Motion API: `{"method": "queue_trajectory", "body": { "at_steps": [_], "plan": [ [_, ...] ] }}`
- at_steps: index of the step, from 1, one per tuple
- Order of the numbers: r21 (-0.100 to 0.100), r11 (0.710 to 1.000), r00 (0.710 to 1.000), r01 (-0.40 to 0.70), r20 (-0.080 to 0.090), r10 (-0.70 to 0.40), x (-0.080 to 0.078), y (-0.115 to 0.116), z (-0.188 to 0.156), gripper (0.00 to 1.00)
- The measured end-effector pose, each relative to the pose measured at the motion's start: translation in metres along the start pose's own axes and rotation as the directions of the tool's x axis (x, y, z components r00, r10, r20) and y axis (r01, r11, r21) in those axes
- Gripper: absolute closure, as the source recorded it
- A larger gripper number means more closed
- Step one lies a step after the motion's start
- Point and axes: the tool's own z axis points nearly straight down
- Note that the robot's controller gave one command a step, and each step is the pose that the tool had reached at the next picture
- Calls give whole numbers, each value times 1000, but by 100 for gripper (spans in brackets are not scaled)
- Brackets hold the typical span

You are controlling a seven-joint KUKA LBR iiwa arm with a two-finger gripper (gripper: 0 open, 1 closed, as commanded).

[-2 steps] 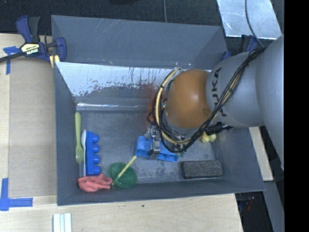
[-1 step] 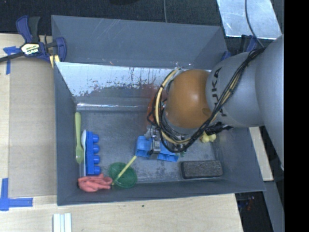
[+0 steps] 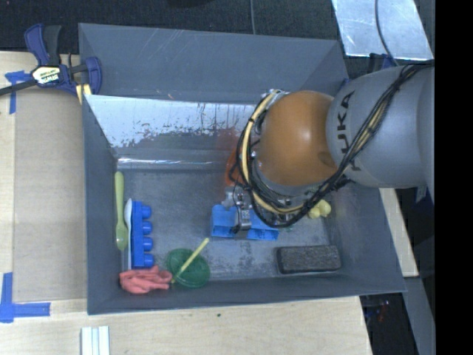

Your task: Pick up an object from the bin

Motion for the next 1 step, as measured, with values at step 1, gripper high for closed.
{"method": "queue_trajectory", "body": {
  "at_steps": [1],
  "plan": [
    [-1, 1000, 1000, -5, 1, 5, -7, 8, -89, 100]
  ]
}}
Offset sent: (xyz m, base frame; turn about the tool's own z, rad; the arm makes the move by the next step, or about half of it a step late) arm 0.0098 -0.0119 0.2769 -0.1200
